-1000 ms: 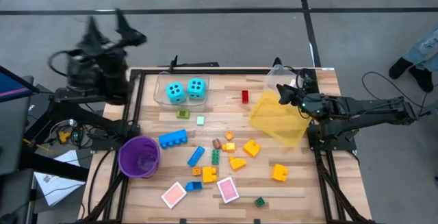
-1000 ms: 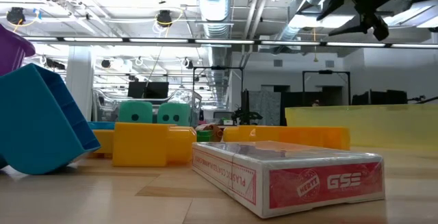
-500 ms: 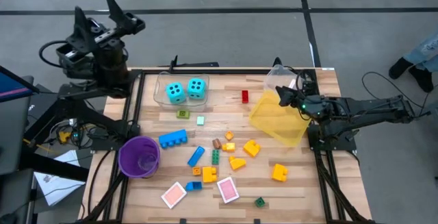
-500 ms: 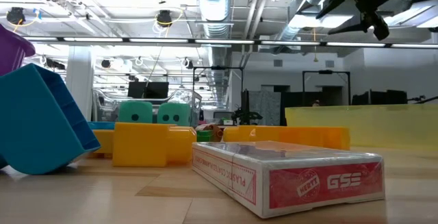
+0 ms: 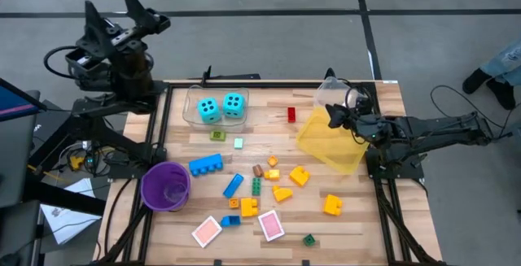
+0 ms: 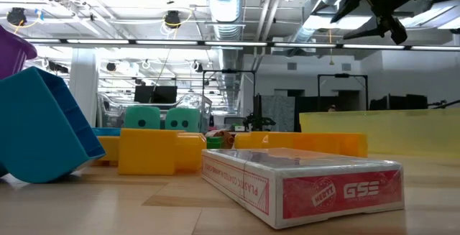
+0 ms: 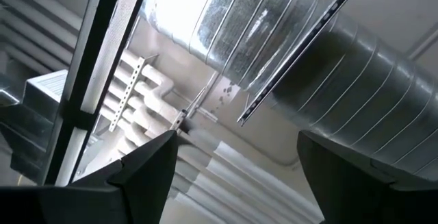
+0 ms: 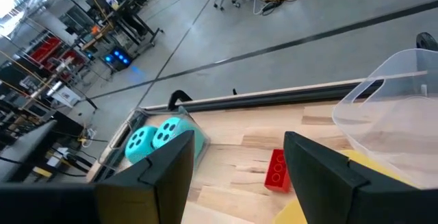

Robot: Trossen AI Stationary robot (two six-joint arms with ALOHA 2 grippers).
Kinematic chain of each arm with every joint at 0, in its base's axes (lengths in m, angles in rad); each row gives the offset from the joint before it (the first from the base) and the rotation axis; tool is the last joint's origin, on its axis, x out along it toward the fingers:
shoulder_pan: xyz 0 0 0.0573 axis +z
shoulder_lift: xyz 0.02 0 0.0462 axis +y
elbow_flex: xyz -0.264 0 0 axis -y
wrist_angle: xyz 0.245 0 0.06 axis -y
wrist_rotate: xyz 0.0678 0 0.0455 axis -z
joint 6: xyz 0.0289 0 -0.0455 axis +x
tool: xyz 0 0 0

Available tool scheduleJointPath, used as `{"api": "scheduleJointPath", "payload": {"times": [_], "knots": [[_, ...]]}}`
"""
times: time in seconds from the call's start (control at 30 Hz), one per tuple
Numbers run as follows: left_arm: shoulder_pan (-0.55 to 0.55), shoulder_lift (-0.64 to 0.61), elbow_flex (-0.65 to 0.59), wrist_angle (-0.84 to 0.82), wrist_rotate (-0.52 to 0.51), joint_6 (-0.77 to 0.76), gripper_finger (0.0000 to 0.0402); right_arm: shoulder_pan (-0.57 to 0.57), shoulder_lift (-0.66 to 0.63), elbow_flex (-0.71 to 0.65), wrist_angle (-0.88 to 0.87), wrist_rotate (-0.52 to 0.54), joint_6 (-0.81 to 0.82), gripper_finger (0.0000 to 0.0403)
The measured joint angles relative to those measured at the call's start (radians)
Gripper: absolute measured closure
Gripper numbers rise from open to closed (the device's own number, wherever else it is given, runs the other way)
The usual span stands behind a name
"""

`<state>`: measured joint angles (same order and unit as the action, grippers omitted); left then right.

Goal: Pick & Place Toys
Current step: Put the brown game piece into the yellow bin

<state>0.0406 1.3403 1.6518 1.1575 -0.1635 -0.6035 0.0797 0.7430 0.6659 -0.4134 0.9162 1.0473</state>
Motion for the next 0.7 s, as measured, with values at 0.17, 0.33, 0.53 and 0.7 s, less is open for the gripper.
{"api": "scheduleJointPath", "payload": {"times": [0.17,0.33,0.53,0.7], "knots": [[0.000,0.014,0.023,0.003,-0.001,0.000,0.0105,-0.003,0.003,0.000,0.000,0.001,-0.002,0.0186],[0.000,0.032,0.049,-0.004,-0.001,0.047,0.0105,-0.004,0.003,0.000,-0.001,0.001,-0.003,0.0186],[0.000,0.052,0.080,-0.001,0.000,0.048,0.0105,-0.004,0.003,0.000,-0.001,0.001,-0.003,0.0186],[-0.003,0.079,0.106,-0.003,0.016,0.047,0.0105,-0.004,0.003,0.000,0.000,0.001,0.000,0.0186]]}}
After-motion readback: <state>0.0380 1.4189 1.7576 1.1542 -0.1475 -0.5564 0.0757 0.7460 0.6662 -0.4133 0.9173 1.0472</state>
